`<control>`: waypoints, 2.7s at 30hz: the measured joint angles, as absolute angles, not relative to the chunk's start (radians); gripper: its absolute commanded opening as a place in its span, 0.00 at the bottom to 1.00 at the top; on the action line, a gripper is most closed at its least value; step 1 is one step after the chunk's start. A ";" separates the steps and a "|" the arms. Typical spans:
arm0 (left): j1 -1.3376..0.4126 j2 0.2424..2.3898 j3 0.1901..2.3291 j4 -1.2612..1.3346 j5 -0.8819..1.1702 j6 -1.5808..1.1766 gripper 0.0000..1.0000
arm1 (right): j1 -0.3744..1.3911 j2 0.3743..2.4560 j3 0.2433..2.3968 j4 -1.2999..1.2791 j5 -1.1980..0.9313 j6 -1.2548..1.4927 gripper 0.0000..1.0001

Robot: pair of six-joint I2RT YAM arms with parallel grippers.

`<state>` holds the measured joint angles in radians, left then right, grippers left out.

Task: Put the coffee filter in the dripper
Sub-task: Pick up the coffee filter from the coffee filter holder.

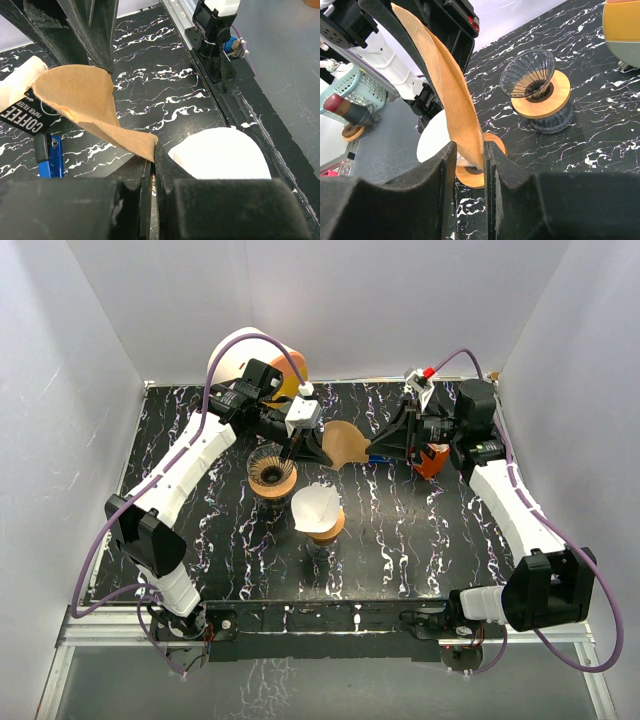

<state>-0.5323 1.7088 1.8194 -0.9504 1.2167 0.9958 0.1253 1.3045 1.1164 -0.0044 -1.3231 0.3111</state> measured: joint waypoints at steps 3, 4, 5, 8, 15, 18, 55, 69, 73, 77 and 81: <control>-0.532 1.709 1.819 -0.950 1.219 0.995 0.00 | 0.130 1.308 1.116 -0.004 -1.323 0.311 0.30; -0.532 1.709 1.819 -0.950 1.219 0.996 0.00 | 0.131 1.310 1.116 -0.005 -1.323 0.311 0.31; -0.533 1.709 1.819 -0.950 1.219 0.995 0.00 | 0.131 1.312 1.116 -0.005 -1.323 0.311 0.31; -0.534 1.709 1.819 -0.950 1.219 0.996 0.00 | 0.132 1.316 1.116 -0.006 -1.322 0.311 0.31; -0.537 1.709 1.819 -0.951 1.221 0.996 0.00 | 0.137 1.320 1.126 -0.018 -1.314 0.310 0.33; -0.539 1.709 1.819 -0.951 1.222 0.996 0.00 | 0.140 1.327 1.135 -0.023 -1.312 0.308 0.35; -0.547 1.709 1.819 -0.978 1.232 1.022 0.00 | 0.145 1.332 1.137 -0.056 -1.293 0.246 0.51; -0.547 1.706 1.819 -1.001 1.210 1.056 0.00 | 0.111 1.305 1.136 -0.107 -1.392 0.162 0.56; -0.547 1.705 1.818 -1.003 1.204 1.062 0.00 | 0.093 1.287 1.136 -0.106 -1.419 0.159 0.56; -0.547 1.705 1.817 -1.003 1.202 1.065 0.00 | 0.076 1.274 1.135 -0.106 -1.435 0.159 0.56; -0.547 1.705 1.816 -1.003 1.196 1.068 0.00 | 0.058 1.264 1.135 -0.107 -1.441 0.159 0.55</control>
<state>-0.5472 1.7054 1.8156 -1.0031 1.1965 1.0676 0.0578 1.2644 1.1351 -0.1066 -1.4414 0.1589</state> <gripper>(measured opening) 0.007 0.555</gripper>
